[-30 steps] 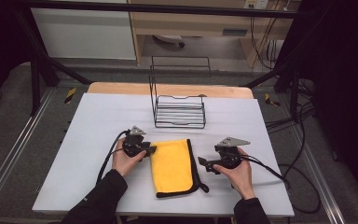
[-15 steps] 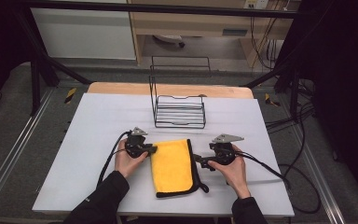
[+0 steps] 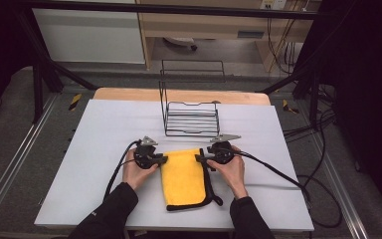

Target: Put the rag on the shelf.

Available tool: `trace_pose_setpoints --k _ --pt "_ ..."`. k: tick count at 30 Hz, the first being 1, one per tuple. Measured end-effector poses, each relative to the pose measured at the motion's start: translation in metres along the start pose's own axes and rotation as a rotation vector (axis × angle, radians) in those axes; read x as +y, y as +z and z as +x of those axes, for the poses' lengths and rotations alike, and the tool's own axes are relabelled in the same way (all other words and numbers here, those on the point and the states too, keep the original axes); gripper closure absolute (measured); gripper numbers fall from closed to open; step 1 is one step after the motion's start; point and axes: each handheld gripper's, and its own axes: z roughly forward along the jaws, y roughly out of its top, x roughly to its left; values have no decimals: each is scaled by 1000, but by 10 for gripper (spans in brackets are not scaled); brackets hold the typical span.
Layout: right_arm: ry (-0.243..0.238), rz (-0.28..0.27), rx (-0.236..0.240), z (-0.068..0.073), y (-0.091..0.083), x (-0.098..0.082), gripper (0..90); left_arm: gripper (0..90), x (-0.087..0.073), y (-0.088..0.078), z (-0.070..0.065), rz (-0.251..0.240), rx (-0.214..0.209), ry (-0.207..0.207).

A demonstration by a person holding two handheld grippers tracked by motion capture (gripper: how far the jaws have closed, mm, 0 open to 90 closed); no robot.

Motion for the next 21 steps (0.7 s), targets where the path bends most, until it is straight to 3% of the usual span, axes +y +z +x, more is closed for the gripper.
trace_pose_setpoints --k 4,10,21 --pt "5 27 -4 -3 7 -1 468 755 0 0 0 0 1 7" --pt "34 63 42 -2 10 -1 616 752 0 0 -1 -2 6 17" --pt "68 102 54 3 12 2 752 742 0 0 2 0 -10 9"
